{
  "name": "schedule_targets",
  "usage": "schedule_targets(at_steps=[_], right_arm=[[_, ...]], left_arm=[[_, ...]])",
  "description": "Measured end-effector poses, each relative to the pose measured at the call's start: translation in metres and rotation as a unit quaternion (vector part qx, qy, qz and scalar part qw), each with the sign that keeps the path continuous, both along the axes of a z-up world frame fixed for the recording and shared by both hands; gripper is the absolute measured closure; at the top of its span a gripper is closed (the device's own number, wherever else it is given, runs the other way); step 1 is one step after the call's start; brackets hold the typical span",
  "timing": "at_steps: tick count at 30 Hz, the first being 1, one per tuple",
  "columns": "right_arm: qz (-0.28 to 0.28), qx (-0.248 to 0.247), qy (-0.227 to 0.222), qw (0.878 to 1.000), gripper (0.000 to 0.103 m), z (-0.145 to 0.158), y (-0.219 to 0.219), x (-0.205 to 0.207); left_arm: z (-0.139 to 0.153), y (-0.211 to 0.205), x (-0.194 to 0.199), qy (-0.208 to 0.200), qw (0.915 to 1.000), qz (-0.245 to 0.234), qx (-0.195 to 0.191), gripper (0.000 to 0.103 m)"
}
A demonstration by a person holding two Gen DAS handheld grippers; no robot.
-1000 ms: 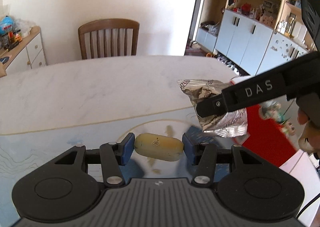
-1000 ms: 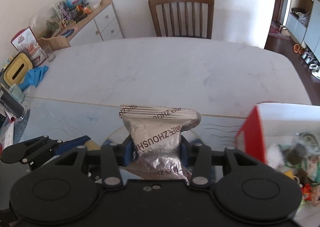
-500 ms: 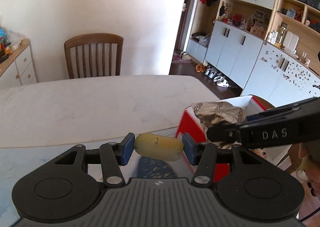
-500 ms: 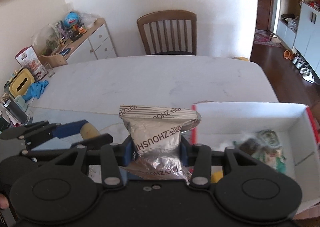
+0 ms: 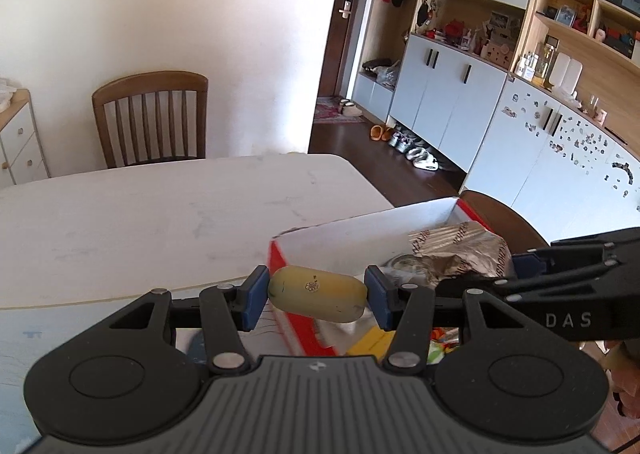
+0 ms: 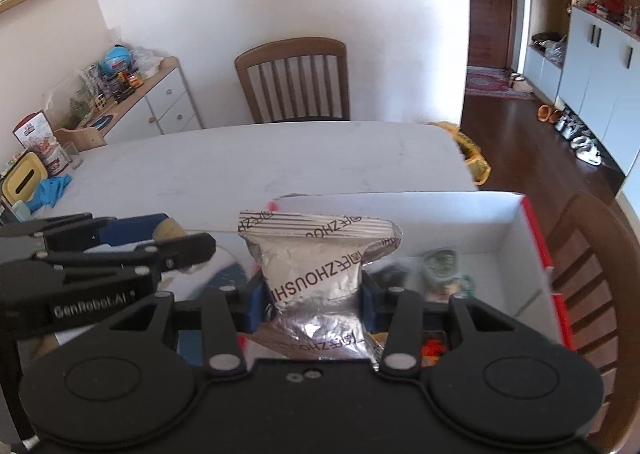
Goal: Organize objects
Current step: 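Carry the yellow roll and foil bag into the shoebox and open both tools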
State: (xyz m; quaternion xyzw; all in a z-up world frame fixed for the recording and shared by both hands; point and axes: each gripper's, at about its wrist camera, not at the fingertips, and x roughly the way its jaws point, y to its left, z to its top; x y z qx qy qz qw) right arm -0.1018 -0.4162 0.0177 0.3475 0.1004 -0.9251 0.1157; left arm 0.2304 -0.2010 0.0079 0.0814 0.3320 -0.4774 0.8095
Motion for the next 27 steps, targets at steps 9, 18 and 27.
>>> schedule_targets(at_steps=[9,18,27], right_arm=[[-0.014,0.015,0.021,1.0,0.059,0.003,0.055,0.006],[-0.018,0.027,0.014,0.999,0.059,-0.004,0.087,-0.004],[-0.012,0.045,-0.018,0.999,0.059,-0.028,0.091,-0.02]], left_arm=[[-0.003,-0.039,-0.023,-0.011,0.9996,-0.018,0.017,0.051],[-0.021,-0.078,-0.032,-0.009,0.9978,-0.04,0.052,0.051],[-0.056,-0.115,-0.031,-0.003,0.9928,-0.056,0.106,0.051]])
